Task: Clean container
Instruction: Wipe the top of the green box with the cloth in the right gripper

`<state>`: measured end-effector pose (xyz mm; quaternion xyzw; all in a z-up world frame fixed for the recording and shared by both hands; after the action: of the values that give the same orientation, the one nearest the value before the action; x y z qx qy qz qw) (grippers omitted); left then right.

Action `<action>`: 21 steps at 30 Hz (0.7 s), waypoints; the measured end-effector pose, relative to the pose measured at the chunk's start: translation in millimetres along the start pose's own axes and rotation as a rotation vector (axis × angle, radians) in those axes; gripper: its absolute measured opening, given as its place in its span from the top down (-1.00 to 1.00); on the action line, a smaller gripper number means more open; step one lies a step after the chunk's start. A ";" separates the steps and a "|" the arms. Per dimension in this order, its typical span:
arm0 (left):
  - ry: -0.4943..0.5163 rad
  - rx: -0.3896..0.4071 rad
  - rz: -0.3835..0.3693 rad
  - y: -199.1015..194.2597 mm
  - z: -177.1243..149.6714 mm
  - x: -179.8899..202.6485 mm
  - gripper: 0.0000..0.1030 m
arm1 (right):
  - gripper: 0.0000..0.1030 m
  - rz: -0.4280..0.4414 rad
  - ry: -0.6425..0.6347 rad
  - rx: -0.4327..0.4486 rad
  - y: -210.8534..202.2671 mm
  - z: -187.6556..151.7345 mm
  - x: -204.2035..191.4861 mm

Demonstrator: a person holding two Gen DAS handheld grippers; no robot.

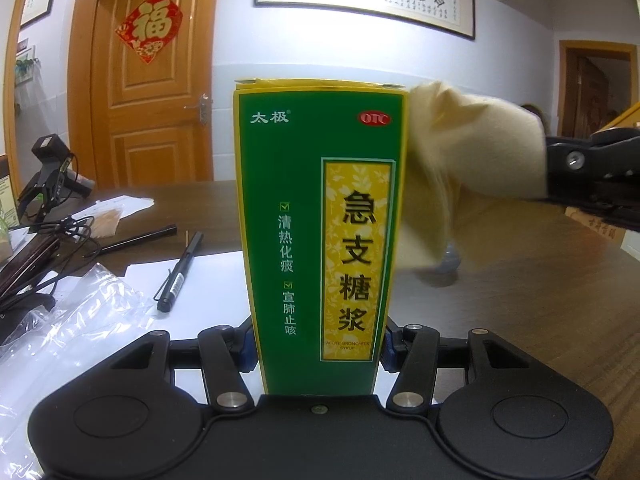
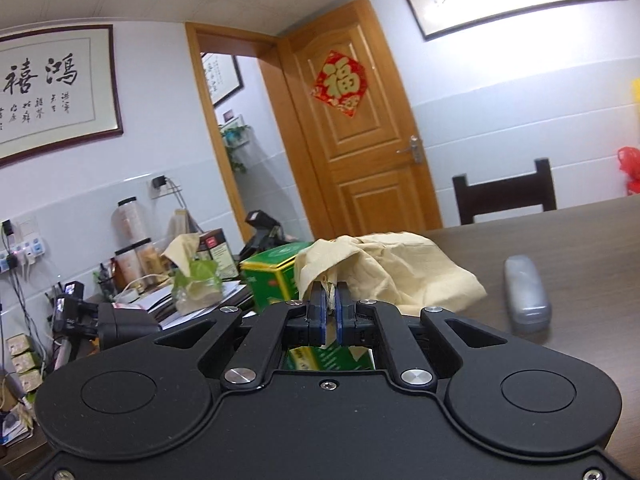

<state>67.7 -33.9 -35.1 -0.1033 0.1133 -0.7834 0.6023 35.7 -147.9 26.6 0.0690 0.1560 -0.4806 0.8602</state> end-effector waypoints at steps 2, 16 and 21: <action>0.003 0.007 -0.014 -1.1 0.7 2.0 0.05 | 0.91 0.019 0.007 -0.015 -0.1 -1.9 -2.9; -0.001 0.021 -0.022 -1.1 2.8 1.8 0.05 | 0.91 0.011 0.057 -0.118 6.0 -22.2 -1.6; 0.022 0.024 -0.038 -1.7 2.3 6.2 0.05 | 0.91 0.024 0.062 -0.057 -4.8 -5.6 -3.1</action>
<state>65.2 -39.6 -32.3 -0.0895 0.1083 -0.7971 0.5873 29.0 -146.5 22.5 0.0611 0.1955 -0.4631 0.8623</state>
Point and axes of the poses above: each gripper's, at about its wrist camera, not at the fingertips, and y roughly the way its jaws point, x to its right, z to its top, the point moved 6 cm from there along y, roughly the way its jaws point, and after that the axes turned 9 degrees about x, right-handed, at the moved point
